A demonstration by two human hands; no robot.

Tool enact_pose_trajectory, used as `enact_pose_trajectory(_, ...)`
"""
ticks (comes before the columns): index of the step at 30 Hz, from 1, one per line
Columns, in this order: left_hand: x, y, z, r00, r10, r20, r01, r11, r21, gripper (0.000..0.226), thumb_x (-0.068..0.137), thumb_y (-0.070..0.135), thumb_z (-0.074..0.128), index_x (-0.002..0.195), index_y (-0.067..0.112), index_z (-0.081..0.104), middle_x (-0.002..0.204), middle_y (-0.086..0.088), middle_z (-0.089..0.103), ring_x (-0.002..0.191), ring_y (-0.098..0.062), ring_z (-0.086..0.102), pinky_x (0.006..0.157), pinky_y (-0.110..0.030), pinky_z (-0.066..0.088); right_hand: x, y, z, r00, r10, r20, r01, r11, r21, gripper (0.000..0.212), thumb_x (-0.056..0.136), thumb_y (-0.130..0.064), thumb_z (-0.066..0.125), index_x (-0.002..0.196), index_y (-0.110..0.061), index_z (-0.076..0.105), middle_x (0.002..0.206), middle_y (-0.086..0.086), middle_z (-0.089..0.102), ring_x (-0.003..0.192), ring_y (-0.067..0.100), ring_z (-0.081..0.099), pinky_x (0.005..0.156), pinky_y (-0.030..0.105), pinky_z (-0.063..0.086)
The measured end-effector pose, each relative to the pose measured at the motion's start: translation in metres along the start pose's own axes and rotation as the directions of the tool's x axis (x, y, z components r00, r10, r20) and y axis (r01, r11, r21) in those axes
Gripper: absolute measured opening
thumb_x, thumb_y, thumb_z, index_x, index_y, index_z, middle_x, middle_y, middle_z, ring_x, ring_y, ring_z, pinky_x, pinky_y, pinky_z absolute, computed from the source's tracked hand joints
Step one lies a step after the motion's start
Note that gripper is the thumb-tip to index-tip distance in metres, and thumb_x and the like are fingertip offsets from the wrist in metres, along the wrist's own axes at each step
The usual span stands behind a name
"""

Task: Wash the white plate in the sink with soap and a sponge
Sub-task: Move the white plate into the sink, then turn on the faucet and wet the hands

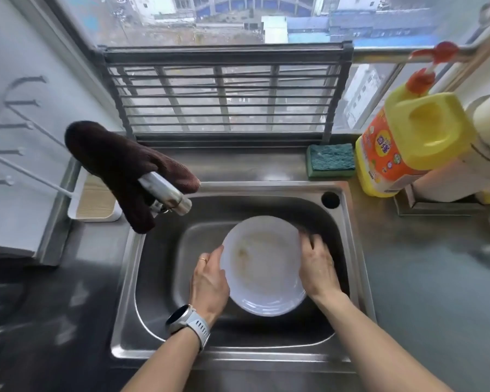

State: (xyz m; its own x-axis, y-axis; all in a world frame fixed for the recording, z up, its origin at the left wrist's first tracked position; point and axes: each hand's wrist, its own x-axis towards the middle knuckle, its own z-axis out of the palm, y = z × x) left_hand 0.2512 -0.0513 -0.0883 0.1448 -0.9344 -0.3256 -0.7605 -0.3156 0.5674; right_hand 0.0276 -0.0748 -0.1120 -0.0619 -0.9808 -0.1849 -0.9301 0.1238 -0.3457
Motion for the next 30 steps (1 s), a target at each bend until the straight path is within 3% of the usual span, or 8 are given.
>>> enact_pose_trajectory(4,0.016,-0.017,0.033,0.995,-0.086,0.049,0.084,0.996,0.039,0.054,0.082,-0.005,0.053,0.134,0.008,0.054,0.121,-0.017,0.063,0.111,-0.038,0.056,0.095,-0.042,0.045,0.009,0.008,0.018,0.995,0.049,0.092,-0.045,0.998,-0.041,0.066,0.094,0.001,0.047,0.156,-0.013,0.026,0.143,0.021,0.043,0.127,0.037,0.050,0.108,0.043,0.042)
enact_pose_trajectory(9,0.022,-0.026,0.056,0.992,-0.095,0.078,0.088,0.993,0.084,0.053,0.080,-0.006,0.052,0.131,0.008,0.049,0.119,-0.019,0.057,0.108,-0.045,0.057,0.090,-0.047,0.049,0.027,0.009,0.028,0.952,0.174,0.250,-0.173,0.985,-0.024,0.042,0.105,-0.014,0.028,0.147,-0.011,0.030,0.140,0.021,0.043,0.121,0.038,0.050,0.097,0.044,0.043)
enact_pose_trajectory(18,0.024,-0.031,0.064,0.991,-0.037,0.129,0.015,0.986,0.167,0.061,0.088,-0.001,0.049,0.145,0.017,0.039,0.125,-0.014,0.050,0.100,-0.045,0.061,0.085,-0.048,0.051,0.030,0.008,0.035,0.964,0.158,0.212,-0.096,0.957,-0.275,0.043,0.104,-0.010,0.033,0.147,-0.008,0.027,0.132,0.017,0.050,0.111,0.034,0.060,0.086,0.039,0.050)
enact_pose_trajectory(23,0.019,-0.028,0.054,0.976,-0.034,0.214,-0.002,0.986,0.166,0.068,0.089,0.004,0.049,0.153,0.022,0.032,0.127,-0.015,0.049,0.106,-0.046,0.060,0.090,-0.046,0.050,0.024,0.001,0.032,0.985,0.130,0.114,-0.088,0.945,-0.316,0.042,0.098,-0.001,0.043,0.140,-0.004,0.040,0.123,0.018,0.056,0.109,0.034,0.058,0.083,0.040,0.052)
enact_pose_trajectory(26,0.017,-0.025,0.033,0.985,-0.058,0.162,0.048,0.996,0.069,0.063,0.090,0.008,0.059,0.149,0.015,0.039,0.130,-0.019,0.053,0.116,-0.043,0.056,0.099,-0.040,0.044,0.015,-0.018,0.025,0.999,0.027,-0.037,-0.035,0.977,-0.211,0.040,0.090,0.002,0.051,0.130,-0.001,0.054,0.118,0.023,0.061,0.104,0.038,0.060,0.084,0.048,0.055)
enact_pose_trajectory(28,0.014,-0.021,0.010,0.988,-0.129,0.080,0.131,0.991,-0.012,0.057,0.094,0.019,0.063,0.146,0.009,0.043,0.133,-0.019,0.057,0.120,-0.036,0.057,0.103,-0.037,0.041,0.009,-0.044,0.015,0.999,0.012,-0.045,-0.010,0.999,0.043,0.039,0.092,-0.007,0.058,0.132,-0.008,0.057,0.123,0.015,0.063,0.108,0.032,0.062,0.093,0.044,0.053)
enact_pose_trajectory(30,0.010,-0.015,-0.018,0.977,-0.209,-0.027,0.200,0.959,-0.203,0.052,0.094,0.026,0.065,0.141,0.010,0.050,0.126,-0.013,0.064,0.108,-0.026,0.065,0.097,-0.034,0.049,0.007,-0.082,0.002,0.997,0.068,0.040,-0.078,0.917,0.391,0.033,0.093,-0.020,0.065,0.125,-0.015,0.065,0.114,0.005,0.070,0.102,0.020,0.067,0.094,0.038,0.055)
